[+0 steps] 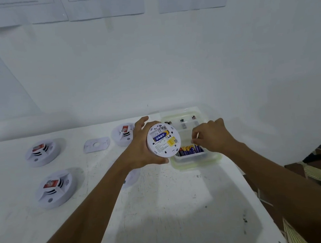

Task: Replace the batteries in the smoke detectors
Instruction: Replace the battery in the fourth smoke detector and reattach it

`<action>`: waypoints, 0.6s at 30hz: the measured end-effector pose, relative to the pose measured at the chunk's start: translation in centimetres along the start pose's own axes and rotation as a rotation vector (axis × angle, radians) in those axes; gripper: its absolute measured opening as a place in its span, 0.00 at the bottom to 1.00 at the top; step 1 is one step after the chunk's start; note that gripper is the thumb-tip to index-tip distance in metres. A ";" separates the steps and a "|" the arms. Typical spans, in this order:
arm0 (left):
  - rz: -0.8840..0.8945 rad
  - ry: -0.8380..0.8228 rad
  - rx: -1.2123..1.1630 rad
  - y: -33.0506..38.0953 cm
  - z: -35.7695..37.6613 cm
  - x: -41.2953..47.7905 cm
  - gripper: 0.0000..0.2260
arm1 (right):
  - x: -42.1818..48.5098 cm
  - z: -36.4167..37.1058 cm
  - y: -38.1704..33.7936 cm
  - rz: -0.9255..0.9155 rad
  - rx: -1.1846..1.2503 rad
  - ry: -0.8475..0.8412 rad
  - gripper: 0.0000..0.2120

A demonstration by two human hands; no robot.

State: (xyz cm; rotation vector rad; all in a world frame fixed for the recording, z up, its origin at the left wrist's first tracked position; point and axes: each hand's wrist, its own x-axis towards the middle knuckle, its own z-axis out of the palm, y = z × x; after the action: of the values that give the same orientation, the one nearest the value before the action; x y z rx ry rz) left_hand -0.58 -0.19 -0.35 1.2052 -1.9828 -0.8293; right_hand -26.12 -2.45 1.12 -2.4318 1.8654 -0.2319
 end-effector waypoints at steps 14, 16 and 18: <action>0.040 0.009 0.028 0.1 0.4 0.6 0.44 | -1.9 -2.8 -3.8 -0.029 0.779 0.196 0.06; 0.066 0.017 0.035 0.0 0.6 0.8 0.43 | -2.0 -2.2 -4.8 -0.034 0.809 0.195 0.06; 0.086 0.025 0.047 -0.2 0.8 1.0 0.43 | -2.1 -1.6 -5.4 -0.023 0.817 0.208 0.05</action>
State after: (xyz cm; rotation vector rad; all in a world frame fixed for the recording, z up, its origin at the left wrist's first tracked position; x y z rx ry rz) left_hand -1.49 -1.00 -0.76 1.1430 -2.0291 -0.7250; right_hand -21.78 1.00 3.28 -1.8944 1.3872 -1.0429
